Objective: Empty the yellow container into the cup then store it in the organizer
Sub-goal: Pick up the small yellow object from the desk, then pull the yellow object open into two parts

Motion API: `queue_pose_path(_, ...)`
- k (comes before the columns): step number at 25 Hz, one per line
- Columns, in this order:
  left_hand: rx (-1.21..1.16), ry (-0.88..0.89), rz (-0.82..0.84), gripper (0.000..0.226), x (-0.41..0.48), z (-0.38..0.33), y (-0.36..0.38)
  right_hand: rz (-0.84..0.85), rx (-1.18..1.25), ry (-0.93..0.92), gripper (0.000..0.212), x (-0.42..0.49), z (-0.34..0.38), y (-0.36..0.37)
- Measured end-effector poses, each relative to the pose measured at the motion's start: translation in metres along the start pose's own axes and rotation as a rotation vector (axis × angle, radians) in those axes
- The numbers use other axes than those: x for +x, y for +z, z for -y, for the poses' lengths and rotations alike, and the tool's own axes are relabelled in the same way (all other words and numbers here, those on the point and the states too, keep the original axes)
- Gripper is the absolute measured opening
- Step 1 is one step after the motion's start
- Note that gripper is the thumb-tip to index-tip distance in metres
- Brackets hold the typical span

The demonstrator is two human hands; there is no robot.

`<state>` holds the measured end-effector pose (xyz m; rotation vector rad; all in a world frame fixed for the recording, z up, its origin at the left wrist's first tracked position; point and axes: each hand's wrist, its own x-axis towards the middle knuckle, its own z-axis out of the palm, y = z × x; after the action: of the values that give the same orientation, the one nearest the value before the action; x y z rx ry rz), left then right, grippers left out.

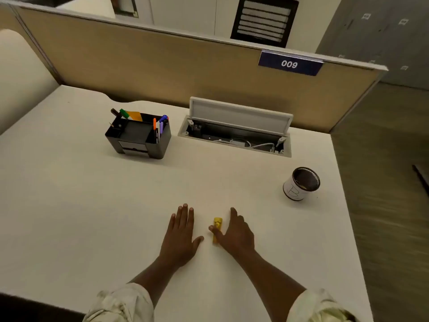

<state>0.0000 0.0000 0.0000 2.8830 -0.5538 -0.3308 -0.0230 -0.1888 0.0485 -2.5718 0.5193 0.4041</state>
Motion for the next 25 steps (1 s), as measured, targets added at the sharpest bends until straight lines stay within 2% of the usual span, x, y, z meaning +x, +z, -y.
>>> queue_pose_path(1,0.001,-0.003,-0.012,0.088,-0.002,-0.002,0.002,0.014,0.036,0.002,0.096,0.001,0.002,0.002)
queue_pose_path(6,-0.043,-0.058,-0.014,0.087,-0.005,-0.009,0.001,0.024,0.109,-0.027,0.049,-0.004,0.008,0.011)
queue_pose_path(10,-0.175,-0.108,-0.01,0.076,0.005,-0.027,-0.014,0.034,0.316,-0.036,0.042,-0.004,-0.008,0.003)
queue_pose_path(14,-0.634,-0.225,0.008,0.047,0.031,-0.063,-0.044,0.119,0.649,0.078,0.028,-0.012,-0.029,-0.026)
queue_pose_path(16,-0.906,-0.258,0.116,0.033,0.042,-0.08,-0.06,0.221,0.828,0.137,0.021,-0.017,-0.037,-0.044)
queue_pose_path(19,-1.175,-0.215,0.268,0.029,0.048,-0.107,-0.081,0.326,1.111,0.163,0.027,-0.025,-0.049,-0.071)
queue_pose_path(22,-1.322,-0.166,0.333,0.034,0.049,-0.144,-0.099,0.374,1.422,0.254,0.036,-0.034,-0.06,-0.096)
queue_pose_path(25,-1.45,-0.148,0.382,0.041,0.05,-0.18,-0.115,0.466,1.694,0.235,0.035,-0.037,-0.069,-0.123)
